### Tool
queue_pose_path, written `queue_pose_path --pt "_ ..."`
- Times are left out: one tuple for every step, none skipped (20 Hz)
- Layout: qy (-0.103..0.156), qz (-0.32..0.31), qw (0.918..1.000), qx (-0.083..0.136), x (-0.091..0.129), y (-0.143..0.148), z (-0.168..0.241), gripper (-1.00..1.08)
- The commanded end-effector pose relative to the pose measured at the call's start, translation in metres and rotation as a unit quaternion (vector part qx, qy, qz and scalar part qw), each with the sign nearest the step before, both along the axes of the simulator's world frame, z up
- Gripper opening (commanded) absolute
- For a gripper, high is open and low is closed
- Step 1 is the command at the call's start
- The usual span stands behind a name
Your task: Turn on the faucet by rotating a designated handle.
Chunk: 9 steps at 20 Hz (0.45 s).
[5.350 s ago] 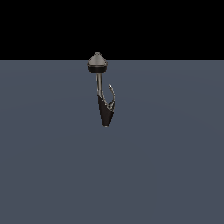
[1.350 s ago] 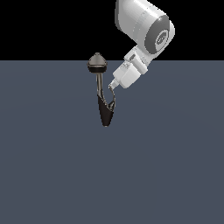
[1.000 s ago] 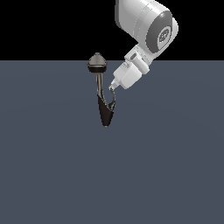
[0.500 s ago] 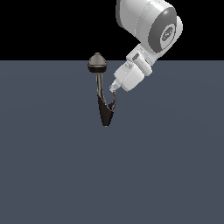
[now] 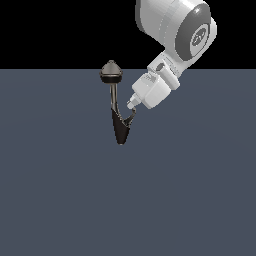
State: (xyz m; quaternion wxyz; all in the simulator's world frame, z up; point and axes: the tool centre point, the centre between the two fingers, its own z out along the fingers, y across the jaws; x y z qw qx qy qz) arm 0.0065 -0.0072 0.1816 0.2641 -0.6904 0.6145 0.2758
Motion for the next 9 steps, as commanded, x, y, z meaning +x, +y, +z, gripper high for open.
queue_pose_path --pt "0.003 -0.002 1.0000 0.000 -0.005 -0.010 -0.010 -1.00" --pt "0.004 -0.002 1.0000 0.000 -0.007 -0.015 -0.015 -1.00" --pt "0.005 -0.002 1.0000 0.000 -0.010 -0.020 -0.020 -1.00" --pt "0.007 -0.003 1.0000 0.000 -0.013 -0.025 -0.025 -1.00" --pt "0.008 -0.003 1.0000 0.000 -0.015 -0.030 -0.031 -1.00" --pt "0.009 -0.003 1.0000 0.000 -0.018 -0.035 -0.036 -1.00" --pt "0.010 -0.004 0.9999 0.000 -0.020 -0.040 -0.041 -1.00" --pt "0.011 -0.004 0.9999 0.000 -0.022 -0.044 -0.045 -1.00" --pt "0.011 -0.004 0.9999 0.000 -0.022 -0.044 -0.045 -1.00"
